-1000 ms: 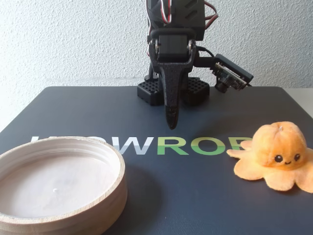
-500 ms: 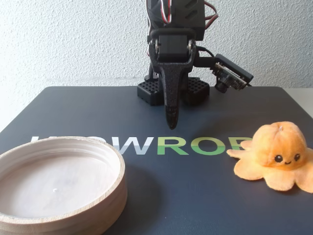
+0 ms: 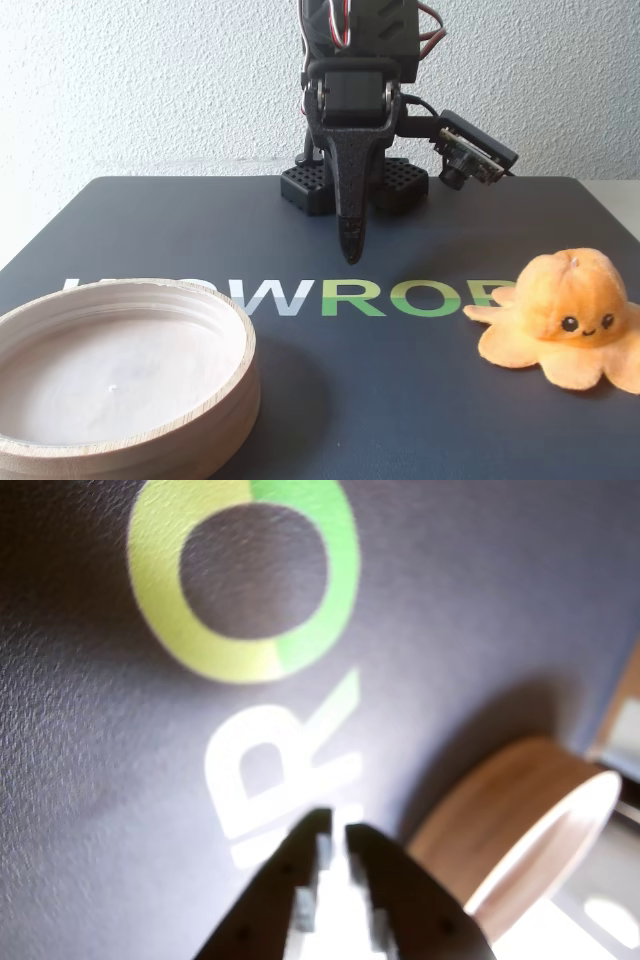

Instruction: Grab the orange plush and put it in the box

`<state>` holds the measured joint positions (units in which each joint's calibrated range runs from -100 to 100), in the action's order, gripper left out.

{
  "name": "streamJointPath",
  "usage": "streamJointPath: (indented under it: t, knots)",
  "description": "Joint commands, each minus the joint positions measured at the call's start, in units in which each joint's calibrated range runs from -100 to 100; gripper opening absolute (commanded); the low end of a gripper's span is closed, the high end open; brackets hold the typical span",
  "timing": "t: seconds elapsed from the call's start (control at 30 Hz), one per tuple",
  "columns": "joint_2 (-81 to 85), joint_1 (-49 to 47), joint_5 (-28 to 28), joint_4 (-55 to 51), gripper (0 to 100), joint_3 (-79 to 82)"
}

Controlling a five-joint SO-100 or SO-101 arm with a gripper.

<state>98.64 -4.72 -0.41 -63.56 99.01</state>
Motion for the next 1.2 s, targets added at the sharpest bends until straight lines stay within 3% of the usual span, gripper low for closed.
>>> streamJointPath:
  t: [0.0,0.43,0.57,0.67,0.77,0.87,0.97,1.17]
  knots:
    - [0.43,-0.18,0.07,0.01,1,0.72]
    - [0.43,-0.10,0.07,1.31,1,-3.82]
    - [-5.13,-1.60,0.02,7.06,1,-10.16]
    - [-30.60,-5.78,5.68,12.19,1,-23.85]
    - [-60.27,-12.73,11.77,9.32,2,-47.70]
    - [-77.64,-19.68,18.69,2.10,25,-65.29]
    - [-84.05,-25.28,26.03,2.44,41,-67.01]
    - [-91.47,-32.38,34.06,10.80,43,-62.02]
